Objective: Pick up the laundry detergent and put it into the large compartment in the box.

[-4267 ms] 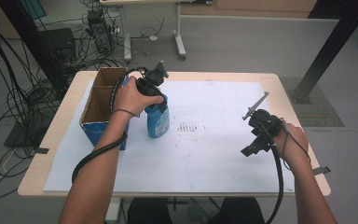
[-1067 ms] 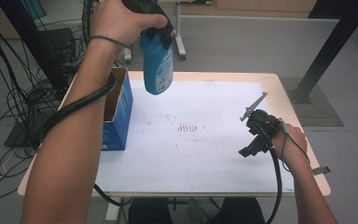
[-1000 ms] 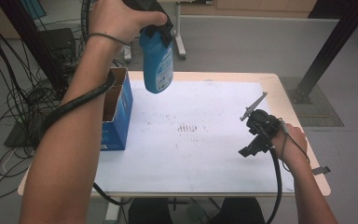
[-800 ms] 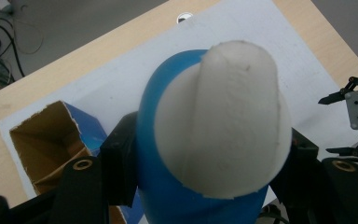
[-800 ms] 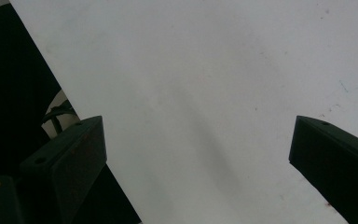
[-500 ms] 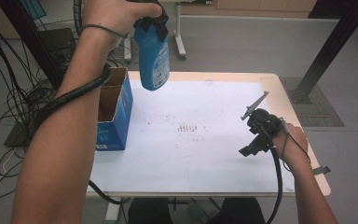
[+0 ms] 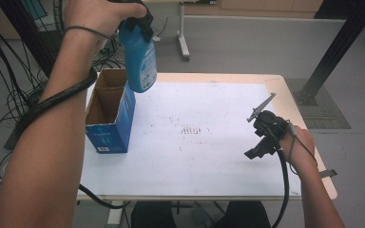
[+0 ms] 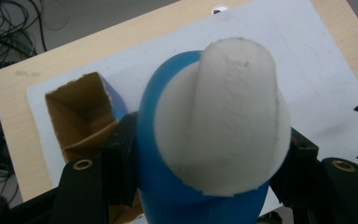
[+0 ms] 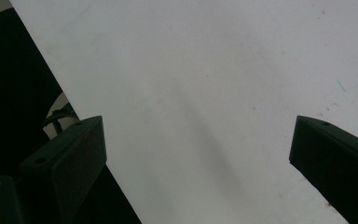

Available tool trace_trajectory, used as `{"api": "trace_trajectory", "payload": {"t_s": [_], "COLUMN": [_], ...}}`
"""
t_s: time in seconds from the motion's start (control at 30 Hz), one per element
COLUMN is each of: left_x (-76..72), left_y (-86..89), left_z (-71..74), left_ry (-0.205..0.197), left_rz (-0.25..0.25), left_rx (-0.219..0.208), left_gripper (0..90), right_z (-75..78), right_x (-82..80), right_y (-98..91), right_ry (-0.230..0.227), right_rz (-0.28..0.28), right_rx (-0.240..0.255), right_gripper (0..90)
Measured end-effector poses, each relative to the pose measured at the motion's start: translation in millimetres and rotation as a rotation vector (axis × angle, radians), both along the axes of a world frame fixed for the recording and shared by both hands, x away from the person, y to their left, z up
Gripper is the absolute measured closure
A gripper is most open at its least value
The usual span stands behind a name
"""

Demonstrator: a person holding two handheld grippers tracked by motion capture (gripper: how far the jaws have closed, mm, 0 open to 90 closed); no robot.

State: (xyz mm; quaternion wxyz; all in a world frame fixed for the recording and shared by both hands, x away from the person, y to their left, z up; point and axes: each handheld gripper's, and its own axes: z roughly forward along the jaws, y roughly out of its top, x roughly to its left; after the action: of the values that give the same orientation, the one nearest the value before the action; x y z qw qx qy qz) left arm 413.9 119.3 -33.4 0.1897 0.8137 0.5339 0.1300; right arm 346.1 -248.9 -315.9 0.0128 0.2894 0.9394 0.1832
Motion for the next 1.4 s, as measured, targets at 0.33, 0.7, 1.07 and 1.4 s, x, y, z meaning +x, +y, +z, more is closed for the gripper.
{"api": "trace_trajectory", "payload": {"t_s": [0.33,0.7,1.07,1.4], "left_x": [1.6,4.3,5.0,8.1], "left_y": [43.8,87.0,103.1,108.7], "left_z": [-3.5,-3.1,-11.1,-27.1], "left_ry": [-0.007,-0.026,-0.025,-0.008], "left_rz": [0.141,0.288,0.344,0.357], "left_rx": [-0.006,0.009,-0.002,-0.006], "left_gripper": [37.8,37.8,37.8,37.8], "right_z": [-0.6,-3.2,-4.2,-5.5], "right_x": [1.0,3.0,3.9,3.9], "right_y": [-2.7,-1.0,-0.2,1.3], "right_ry": [0.003,0.013,0.011,0.015], "right_rz": [-0.002,-0.004,-0.001,-0.003], "right_rx": [0.003,0.002,0.000,0.004], "right_gripper": [3.7,3.6,3.6,3.6]}}
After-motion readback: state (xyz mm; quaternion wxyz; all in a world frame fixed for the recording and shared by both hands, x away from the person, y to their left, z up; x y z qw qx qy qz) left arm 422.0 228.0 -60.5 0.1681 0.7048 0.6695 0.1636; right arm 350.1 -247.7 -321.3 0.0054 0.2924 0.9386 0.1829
